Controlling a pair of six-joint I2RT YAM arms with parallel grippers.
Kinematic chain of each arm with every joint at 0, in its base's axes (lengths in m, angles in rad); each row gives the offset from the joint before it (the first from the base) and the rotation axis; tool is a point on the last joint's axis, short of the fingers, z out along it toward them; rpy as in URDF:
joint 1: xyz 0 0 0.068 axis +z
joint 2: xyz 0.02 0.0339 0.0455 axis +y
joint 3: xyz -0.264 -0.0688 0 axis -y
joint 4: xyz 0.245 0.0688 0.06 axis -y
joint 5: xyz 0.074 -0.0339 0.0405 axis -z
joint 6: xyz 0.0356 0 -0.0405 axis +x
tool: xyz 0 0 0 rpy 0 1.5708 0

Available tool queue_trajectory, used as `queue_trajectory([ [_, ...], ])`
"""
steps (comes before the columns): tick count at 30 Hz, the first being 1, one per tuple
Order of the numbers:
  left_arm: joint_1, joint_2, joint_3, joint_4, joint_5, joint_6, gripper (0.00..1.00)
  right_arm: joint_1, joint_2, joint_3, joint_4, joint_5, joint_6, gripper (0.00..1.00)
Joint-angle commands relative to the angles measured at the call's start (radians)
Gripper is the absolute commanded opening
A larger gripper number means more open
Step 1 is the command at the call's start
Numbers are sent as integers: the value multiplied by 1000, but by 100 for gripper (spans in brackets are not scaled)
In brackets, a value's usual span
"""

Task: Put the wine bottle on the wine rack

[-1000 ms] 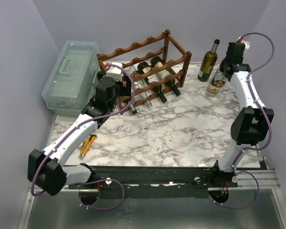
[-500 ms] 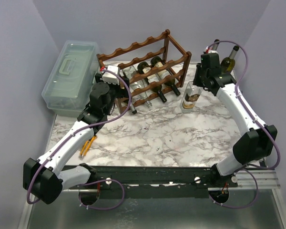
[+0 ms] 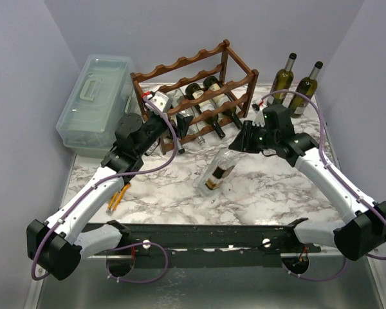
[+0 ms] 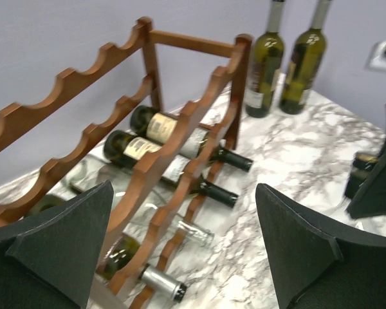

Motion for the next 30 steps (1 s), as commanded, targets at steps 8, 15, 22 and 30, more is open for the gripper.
queue_trajectory([
  [8, -34, 62, 74, -25, 370, -145, 98, 4, -185, -366, 759, -202, 669, 1],
  [15, -57, 177, -33, -70, 593, -50, 94, 4, -146, -389, 789, -252, 733, 0],
  [22, -219, 179, -37, -240, 192, 158, 92, 4, -181, -370, 760, -232, 718, 1],
  [30, -348, 165, -68, -266, -194, 368, 82, 4, -178, -357, 760, -272, 712, 0],
])
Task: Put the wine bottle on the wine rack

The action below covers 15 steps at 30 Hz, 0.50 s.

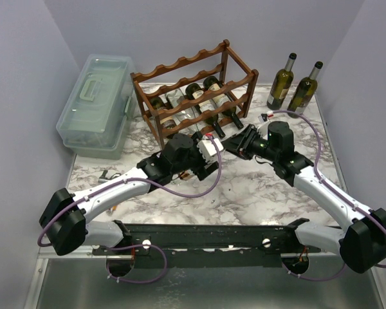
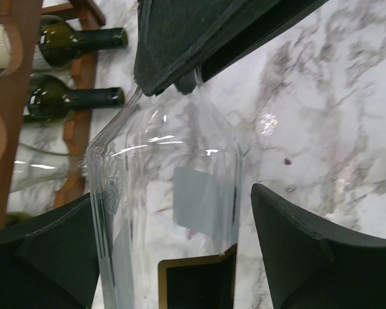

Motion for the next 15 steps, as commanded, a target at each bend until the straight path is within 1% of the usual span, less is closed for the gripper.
queue_trajectory([
  [1, -26, -39, -21, -44, -293, 129, 79, -2, -42, 51, 137, -89, 70, 1],
  [5, -26, -48, -31, -38, -306, 159, 65, -1, -59, 52, 133, -112, 50, 1],
  [6, -27, -49, -31, -40, -302, 169, 55, -1, -61, 55, 138, -123, 44, 1],
  [7, -27, -51, -31, -43, -303, 183, 41, -2, -61, 58, 150, -144, 31, 1],
  [8, -27, -56, -32, -43, -310, 197, 31, -1, -55, 69, 152, -167, -1, 6],
  [9, -27, -65, -40, -42, -327, 219, 22, -2, -46, 91, 120, -191, -51, 20],
  [10, -28, -76, -49, -36, -337, 242, 15, -2, -29, 138, 34, -204, -141, 36],
  [11, -29, -93, -66, -24, -343, 282, 9, -1, -8, 214, -93, -199, -248, 47],
  [12, -31, -107, -87, -8, -339, 321, 5, 0, 19, 284, -277, -149, -395, 54],
  [13, -33, -125, -115, 5, -319, 378, 1, 1, 39, 351, -404, -74, -488, 62],
  [14, -35, -140, -138, 6, -286, 448, 0, 3, 46, 385, -514, 11, -567, 69],
  [15, -40, -159, -168, 4, -237, 513, 0, 3, 47, 407, -571, 62, -626, 76],
])
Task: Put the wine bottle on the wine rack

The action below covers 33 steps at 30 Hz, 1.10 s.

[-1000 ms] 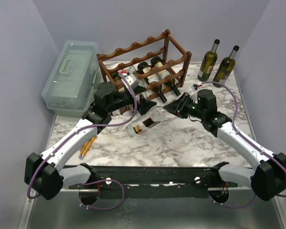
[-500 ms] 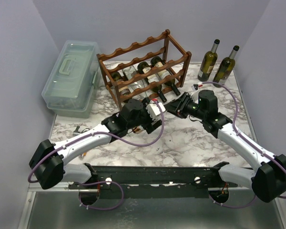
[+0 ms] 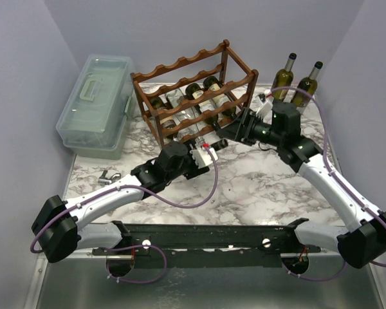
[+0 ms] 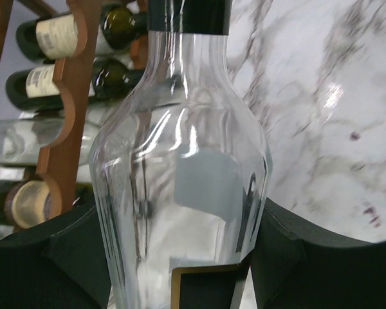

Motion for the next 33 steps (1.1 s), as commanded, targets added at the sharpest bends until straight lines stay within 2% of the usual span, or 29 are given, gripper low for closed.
queue_trajectory([
  [1, -3, -100, -115, 19, 65, 365, 0, 3, 11, 171, -414, 168, -407, 80],
  [4, -7, -163, -181, 16, 152, 486, 0, 3, 28, 187, -495, 65, -506, 85],
  [9, -15, -184, -198, 4, 199, 531, 0, 14, 60, 136, -512, -117, -517, 87],
  [12, -44, -167, -205, 5, 195, 543, 0, 68, 74, 100, -477, -147, -460, 87],
  [18, -80, -72, -191, 22, 221, 489, 0, 130, 70, -38, -284, -254, -194, 87],
  [26, -82, 33, -152, 37, 234, 442, 0, 187, 57, -78, -380, -197, -220, 87],
  [33, -86, 34, -162, 34, 226, 466, 0, 237, 102, -133, -377, -193, -249, 74],
])
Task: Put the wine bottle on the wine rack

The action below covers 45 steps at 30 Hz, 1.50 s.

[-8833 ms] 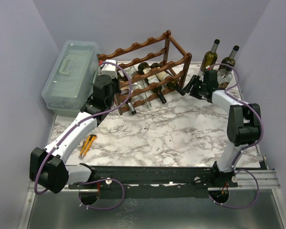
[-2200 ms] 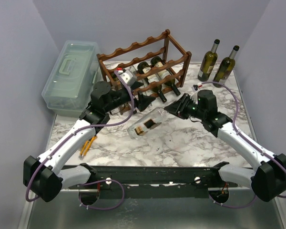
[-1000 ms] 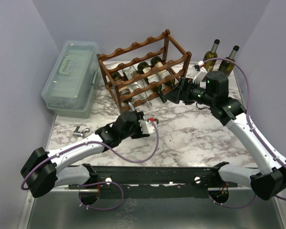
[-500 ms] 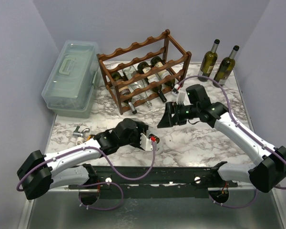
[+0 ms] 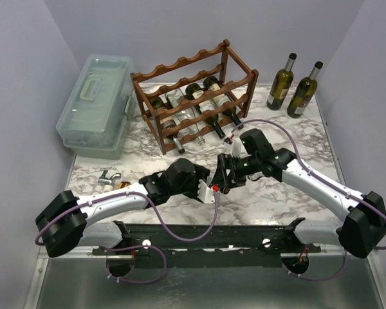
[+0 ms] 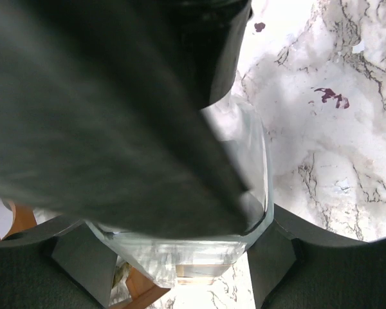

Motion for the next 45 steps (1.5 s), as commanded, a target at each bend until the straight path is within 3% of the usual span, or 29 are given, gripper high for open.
queue_trajectory([
  [1, -8, 5, 6, 8, 35, -18, 0, 32, 27, -39, -22, -14, -25, 73],
  [5, -23, 5, 1, -2, 18, -6, 0, 33, 56, -38, -25, 7, -41, 60],
  [10, -32, 11, 29, -54, 39, -36, 0, 46, 76, -58, 13, -29, -33, 52],
  [11, -35, 15, 37, -62, 37, -42, 0, 47, 75, -65, 27, -36, -34, 42],
  [12, -37, 19, 42, -69, 29, -50, 1, 47, 71, -71, 35, -40, -37, 25],
  [13, -38, 19, 50, -73, 20, -68, 10, 46, 67, -79, 43, -34, -41, 5],
  [16, -41, 9, 72, -76, -4, -139, 65, 47, 30, -128, 106, -1, -10, 1],
  [17, -42, -5, 82, -87, 8, -167, 76, 47, 9, -158, 140, 14, 10, 0],
  [22, -40, -162, 131, -96, 173, -320, 99, 47, -109, -292, 341, 36, 111, 1],
  [25, -21, -238, 176, 36, 124, -494, 99, 49, -183, -355, 419, 49, 155, 1],
  [27, 11, -238, 271, 66, -12, -665, 99, 49, -206, -378, 464, 42, 176, 1],
  [30, 87, -149, 535, -87, -237, -827, 99, 48, -212, -397, 524, 32, 217, 1],
  [34, 270, -27, 769, -240, -391, -1026, 99, 52, -215, -396, 591, 34, 255, 0],
  [40, 544, 41, 761, -284, -287, -1308, 99, 55, -220, -357, 612, 64, 275, 1],
  [45, 658, 59, 676, -258, -227, -1371, 99, 57, -213, -340, 613, 78, 272, 0],
])
